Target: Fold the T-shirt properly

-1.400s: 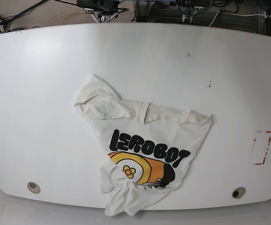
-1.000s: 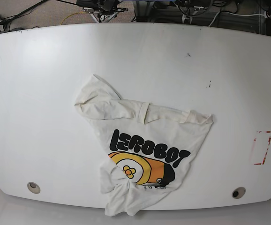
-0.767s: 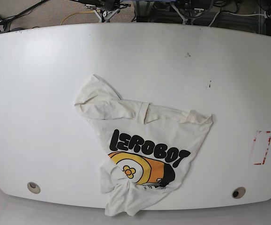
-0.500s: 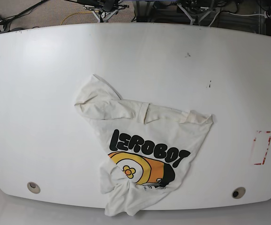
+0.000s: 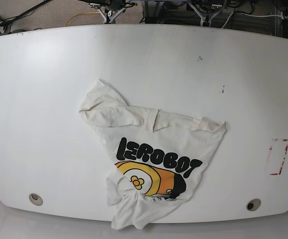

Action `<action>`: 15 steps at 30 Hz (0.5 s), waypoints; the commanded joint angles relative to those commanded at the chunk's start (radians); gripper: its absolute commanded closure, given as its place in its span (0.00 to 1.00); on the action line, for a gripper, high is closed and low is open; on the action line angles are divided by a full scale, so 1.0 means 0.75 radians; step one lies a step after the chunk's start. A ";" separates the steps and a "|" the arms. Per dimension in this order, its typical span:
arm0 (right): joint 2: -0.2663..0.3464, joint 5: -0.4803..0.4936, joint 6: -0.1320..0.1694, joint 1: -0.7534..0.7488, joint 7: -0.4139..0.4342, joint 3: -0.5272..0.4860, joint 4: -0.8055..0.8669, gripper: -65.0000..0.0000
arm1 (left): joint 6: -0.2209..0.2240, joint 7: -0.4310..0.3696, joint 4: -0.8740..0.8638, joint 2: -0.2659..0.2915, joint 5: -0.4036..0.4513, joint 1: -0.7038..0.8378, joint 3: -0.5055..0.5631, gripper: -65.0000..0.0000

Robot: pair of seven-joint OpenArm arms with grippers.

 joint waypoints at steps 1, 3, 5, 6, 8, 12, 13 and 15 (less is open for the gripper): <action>0.000 0.000 0.000 0.000 0.000 0.000 0.000 0.92 | 0.000 0.000 0.000 0.000 0.000 0.000 0.000 0.35; 0.000 0.000 0.000 0.000 0.000 0.000 0.000 0.92 | 0.000 0.000 0.000 0.000 0.000 -0.002 0.002 0.35; 0.000 0.000 0.000 0.000 0.000 0.000 0.000 0.92 | 0.000 0.000 0.000 0.000 0.000 -0.004 0.002 0.35; 0.000 0.000 0.000 0.000 0.000 0.000 0.000 0.92 | 0.000 0.000 0.000 0.002 0.000 -0.004 0.002 0.35; 0.000 0.000 0.000 0.000 0.000 0.000 0.000 0.92 | 0.000 0.000 0.000 0.002 0.000 -0.004 0.002 0.35; 0.000 0.000 0.000 0.000 0.000 0.000 0.000 0.92 | 0.006 0.000 0.000 0.002 0.000 -0.004 0.000 0.35; 0.000 0.000 0.000 0.000 0.000 0.000 0.000 0.92 | 0.008 0.000 0.000 0.002 0.000 -0.004 0.000 0.35; 0.000 0.000 0.000 -0.004 0.000 0.002 0.000 0.92 | 0.025 0.000 -0.004 0.002 0.000 -0.004 0.000 0.35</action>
